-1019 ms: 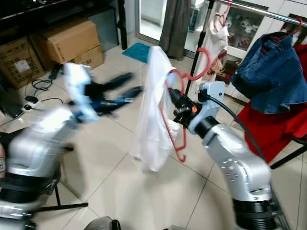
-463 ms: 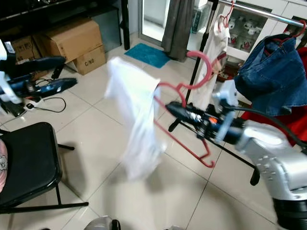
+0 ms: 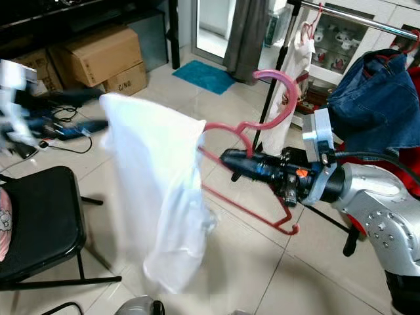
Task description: Hang hanger
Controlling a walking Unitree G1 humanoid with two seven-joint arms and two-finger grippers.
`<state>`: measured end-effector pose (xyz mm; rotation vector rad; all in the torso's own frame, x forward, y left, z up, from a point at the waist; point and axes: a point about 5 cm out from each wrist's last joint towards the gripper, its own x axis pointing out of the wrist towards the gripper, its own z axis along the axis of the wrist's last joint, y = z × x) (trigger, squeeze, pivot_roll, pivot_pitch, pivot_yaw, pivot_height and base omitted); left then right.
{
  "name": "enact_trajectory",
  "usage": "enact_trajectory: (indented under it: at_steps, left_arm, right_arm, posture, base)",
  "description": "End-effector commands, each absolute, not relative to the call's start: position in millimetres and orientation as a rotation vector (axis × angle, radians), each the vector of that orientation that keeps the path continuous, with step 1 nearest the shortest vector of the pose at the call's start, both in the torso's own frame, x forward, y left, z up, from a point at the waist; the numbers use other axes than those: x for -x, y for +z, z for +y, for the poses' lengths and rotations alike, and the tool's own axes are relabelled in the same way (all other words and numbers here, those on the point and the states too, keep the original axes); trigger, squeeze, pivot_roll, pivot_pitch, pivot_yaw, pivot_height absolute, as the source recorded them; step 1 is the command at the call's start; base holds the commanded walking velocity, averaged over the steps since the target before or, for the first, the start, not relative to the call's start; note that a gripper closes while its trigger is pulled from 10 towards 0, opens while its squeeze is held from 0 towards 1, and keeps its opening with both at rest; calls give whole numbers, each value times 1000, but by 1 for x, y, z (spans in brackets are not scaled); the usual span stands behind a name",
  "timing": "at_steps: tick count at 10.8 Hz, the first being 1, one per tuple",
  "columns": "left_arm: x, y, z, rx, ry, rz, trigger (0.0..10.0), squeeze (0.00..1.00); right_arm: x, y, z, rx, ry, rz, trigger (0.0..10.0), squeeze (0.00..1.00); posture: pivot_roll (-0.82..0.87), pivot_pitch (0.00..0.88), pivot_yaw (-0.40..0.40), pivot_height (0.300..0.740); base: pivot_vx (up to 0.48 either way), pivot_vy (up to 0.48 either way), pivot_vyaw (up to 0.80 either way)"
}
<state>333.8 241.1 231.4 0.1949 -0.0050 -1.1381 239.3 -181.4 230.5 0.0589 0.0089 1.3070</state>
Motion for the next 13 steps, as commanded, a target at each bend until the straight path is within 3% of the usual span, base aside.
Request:
enact_trajectory:
  at_steps: [1, 2, 5, 13]
  left_arm:
    - [-334, 232, 235, -215, -1195, 8, 10000, 0]
    - [-333, 228, 226, -165, -1280, 18, 0, 0]
    - [-323, 224, 222, -129, -1412, 75, 0, 0]
    - [-319, 223, 236, -69, -1337, 92, 0, 0]
  right_arm:
    - [-236, 244, -183, -37, 1329, -43, 10000, 0]
    - [-236, 245, -183, -28, 1328, -47, 10000, 0]
    - [-235, 244, -183, -18, 1317, -39, 10000, 0]
    - [-238, 241, -183, -26, 1301, -30, 10000, 0]
  posture:
    - [2, 39, -20, 740]
    - [-1, 40, -17, 740]
    - [-8, 44, -10, 740]
    - [-5, 51, -17, 740]
  base:
    - [0, 0, 0]
    - [0, 0, 0]
    - [0, 0, 0]
    - [0, 0, 0]
